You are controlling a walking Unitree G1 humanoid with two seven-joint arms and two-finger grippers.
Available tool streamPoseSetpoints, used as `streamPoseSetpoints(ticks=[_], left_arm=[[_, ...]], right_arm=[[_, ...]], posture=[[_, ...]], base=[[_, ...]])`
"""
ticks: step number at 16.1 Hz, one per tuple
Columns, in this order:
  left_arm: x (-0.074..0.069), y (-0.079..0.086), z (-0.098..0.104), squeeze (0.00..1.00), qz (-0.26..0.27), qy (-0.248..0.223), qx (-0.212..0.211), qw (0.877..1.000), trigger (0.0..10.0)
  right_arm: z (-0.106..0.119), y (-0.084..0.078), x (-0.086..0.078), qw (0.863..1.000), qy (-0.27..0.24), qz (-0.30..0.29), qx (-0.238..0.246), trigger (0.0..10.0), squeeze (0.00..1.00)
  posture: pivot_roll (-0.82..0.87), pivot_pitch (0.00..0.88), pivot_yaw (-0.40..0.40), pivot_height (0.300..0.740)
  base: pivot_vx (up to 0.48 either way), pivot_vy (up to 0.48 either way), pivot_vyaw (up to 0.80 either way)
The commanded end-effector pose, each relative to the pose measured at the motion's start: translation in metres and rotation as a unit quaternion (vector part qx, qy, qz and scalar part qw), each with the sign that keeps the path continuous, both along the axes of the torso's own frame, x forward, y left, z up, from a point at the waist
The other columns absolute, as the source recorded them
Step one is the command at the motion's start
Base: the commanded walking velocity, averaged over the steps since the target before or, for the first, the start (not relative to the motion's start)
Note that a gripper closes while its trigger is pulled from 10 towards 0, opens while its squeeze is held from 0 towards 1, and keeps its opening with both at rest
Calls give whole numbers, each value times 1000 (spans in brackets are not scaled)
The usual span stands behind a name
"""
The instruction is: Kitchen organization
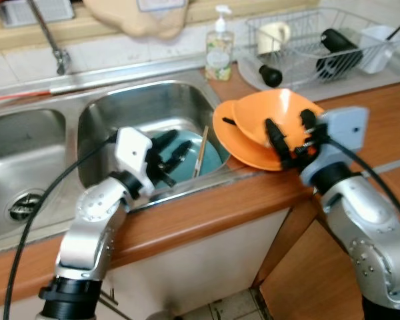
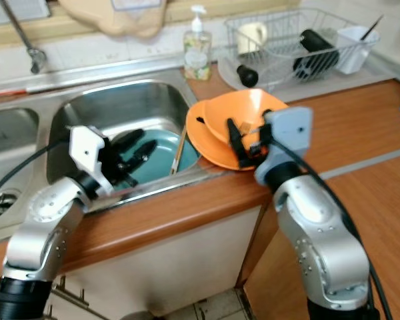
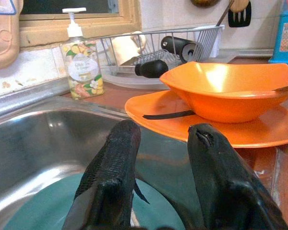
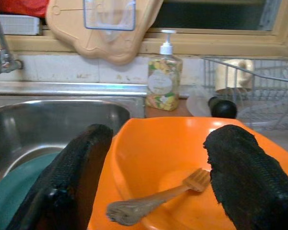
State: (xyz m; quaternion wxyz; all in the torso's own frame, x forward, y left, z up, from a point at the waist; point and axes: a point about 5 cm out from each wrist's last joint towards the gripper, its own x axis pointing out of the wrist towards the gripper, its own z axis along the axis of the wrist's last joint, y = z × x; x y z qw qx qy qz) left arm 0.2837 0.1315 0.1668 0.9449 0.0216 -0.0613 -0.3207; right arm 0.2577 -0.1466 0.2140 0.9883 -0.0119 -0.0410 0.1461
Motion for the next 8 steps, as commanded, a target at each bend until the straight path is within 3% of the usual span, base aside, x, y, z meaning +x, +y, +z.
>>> streamPoseSetpoints(ticks=[1, 3, 4, 5, 6, 8], left_arm=[[-4, -1, 1, 1000, -7, 1, -1, 1000, 10000], [-6, -3, 0, 1000, -10, 4, -3, 1000, 10000], [-17, -15, -5, 0, -55, 16, 4, 998, 10000], [-21, -18, -6, 0, -70, 19, 6, 997, 10000], [-24, -21, -4, 0, -84, 21, -1, 996, 10000], [-28, -23, -3, 0, -89, 26, -5, 996, 10000]], right_arm=[[-1, 4, -3, 1000, 6, 13, 3, 10000, 157], [-2, 6, -3, 1000, 8, 18, 2, 10000, 157], [-16, 15, 1, 999, 30, 21, -22, 5059, 0], [-20, 17, 3, 999, 39, 14, -33, 3373, 0], [-24, 17, 4, 998, 48, 6, -39, 0, 0], [-28, 18, 4, 997, 55, 15, -43, 0, 0]], posture=[[-37, 0, 70, 740], [-35, 0, 76, 740], [-23, 0, 66, 740], [-23, 0, 66, 740], [-22, 0, 65, 740], [-23, 0, 72, 740]], base=[[0, 0, 0], [0, 0, 0], [0, 0, 0], [0, 0, 0], [0, 0, 0], [0, 0, 0]])
